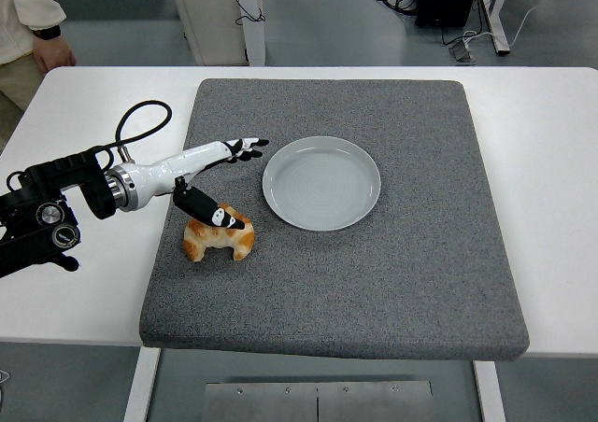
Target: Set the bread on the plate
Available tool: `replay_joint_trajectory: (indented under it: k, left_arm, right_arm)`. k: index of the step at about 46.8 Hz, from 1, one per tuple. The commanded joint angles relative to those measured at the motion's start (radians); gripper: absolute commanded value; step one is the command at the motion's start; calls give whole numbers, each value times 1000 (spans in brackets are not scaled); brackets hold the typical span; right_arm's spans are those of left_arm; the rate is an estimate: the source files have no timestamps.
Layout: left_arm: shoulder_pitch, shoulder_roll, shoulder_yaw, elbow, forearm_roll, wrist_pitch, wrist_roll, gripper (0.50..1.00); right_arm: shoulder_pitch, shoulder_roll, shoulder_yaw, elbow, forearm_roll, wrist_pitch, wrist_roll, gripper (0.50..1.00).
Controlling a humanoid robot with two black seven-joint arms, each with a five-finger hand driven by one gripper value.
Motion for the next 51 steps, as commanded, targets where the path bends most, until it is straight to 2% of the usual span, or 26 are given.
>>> replay_joint_trajectory:
  k: [1, 20, 40, 51]
  left_arm:
    - [-6, 19, 5, -8, 6, 0, 4, 975]
    - [0, 70, 48, -31, 115, -5, -2, 971]
    - [19, 68, 68, -19, 143, -2, -7, 971]
    - [45, 47, 60, 9, 194, 9, -51, 969]
  right_arm:
    - [0, 0, 0, 0, 0, 0, 0, 1000]
    - [-2, 0, 0, 0, 0, 0, 0, 1000]
    - [0, 0, 0, 0, 0, 1, 0, 1000]
    - [0, 0, 0, 0, 0, 0, 0, 1000]
